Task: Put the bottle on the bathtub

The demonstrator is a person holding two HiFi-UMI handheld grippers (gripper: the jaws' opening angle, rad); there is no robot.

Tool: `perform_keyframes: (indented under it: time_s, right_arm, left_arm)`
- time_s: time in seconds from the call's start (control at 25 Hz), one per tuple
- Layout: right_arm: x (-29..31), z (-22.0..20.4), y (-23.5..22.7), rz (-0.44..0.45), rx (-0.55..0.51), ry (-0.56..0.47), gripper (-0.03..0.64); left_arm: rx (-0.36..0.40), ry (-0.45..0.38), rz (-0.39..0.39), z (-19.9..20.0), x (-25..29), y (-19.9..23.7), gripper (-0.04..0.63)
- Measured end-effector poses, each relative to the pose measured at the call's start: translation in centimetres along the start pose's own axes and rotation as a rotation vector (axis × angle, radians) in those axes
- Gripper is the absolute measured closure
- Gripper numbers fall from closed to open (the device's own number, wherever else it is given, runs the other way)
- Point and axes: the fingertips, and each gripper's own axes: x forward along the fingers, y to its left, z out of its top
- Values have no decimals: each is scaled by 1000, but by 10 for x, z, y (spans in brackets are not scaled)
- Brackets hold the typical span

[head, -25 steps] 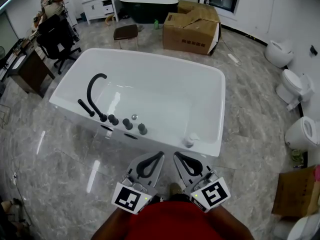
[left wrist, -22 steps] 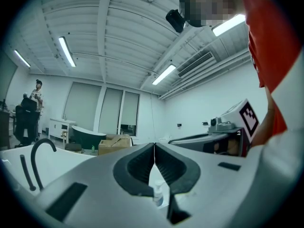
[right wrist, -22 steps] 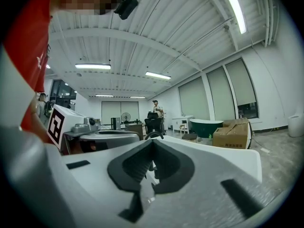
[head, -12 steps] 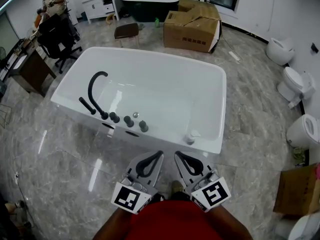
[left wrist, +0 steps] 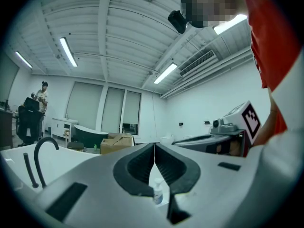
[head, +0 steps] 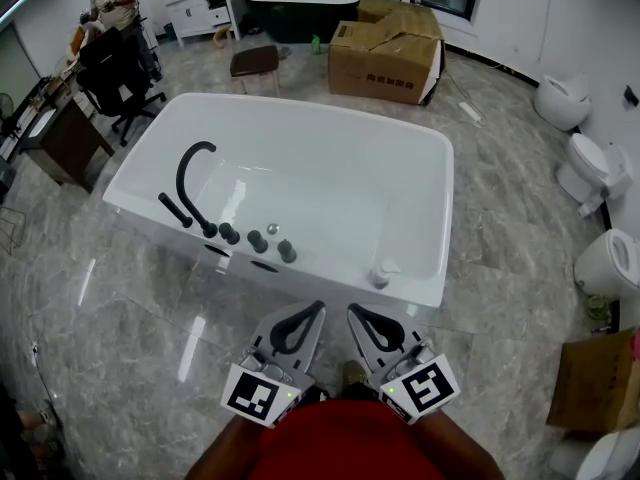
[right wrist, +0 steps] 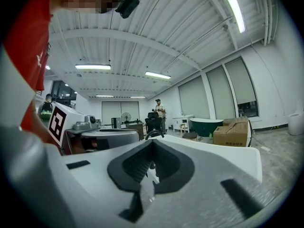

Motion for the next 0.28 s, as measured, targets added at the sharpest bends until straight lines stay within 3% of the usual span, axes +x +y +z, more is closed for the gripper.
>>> perform_keyframes:
  time_s: [0.28]
  right_arm:
    - [-1, -5, -4, 9, 7, 6, 612]
  left_arm:
    - [5, 0, 8, -3, 4, -2, 584]
